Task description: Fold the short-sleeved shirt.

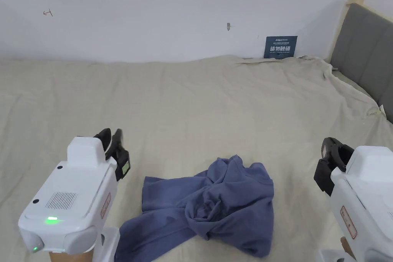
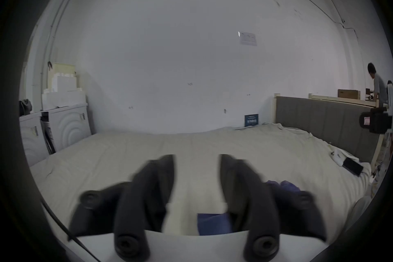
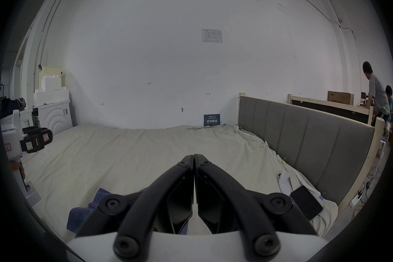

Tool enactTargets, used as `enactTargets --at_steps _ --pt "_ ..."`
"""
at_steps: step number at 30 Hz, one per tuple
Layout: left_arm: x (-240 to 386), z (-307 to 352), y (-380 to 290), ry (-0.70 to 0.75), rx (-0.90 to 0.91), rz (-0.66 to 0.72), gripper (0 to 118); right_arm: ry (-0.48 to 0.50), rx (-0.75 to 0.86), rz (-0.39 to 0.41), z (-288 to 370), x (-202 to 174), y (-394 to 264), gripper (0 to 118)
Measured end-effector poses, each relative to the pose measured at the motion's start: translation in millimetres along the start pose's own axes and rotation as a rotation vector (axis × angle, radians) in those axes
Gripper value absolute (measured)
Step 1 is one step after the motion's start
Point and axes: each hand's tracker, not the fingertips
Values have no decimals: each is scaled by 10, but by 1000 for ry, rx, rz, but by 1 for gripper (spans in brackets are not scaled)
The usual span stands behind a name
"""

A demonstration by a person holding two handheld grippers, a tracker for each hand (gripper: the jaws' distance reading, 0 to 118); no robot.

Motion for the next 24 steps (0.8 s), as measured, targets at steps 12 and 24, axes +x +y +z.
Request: enactTargets --at_steps 12,24 --pt "-86 87 -99 41 -4 10 0 13 4 9 -30 -66 -4 0" --pt "-41 -235 -437 -57 -536 87 0 23 -16 5 -88 -80 -60 0"
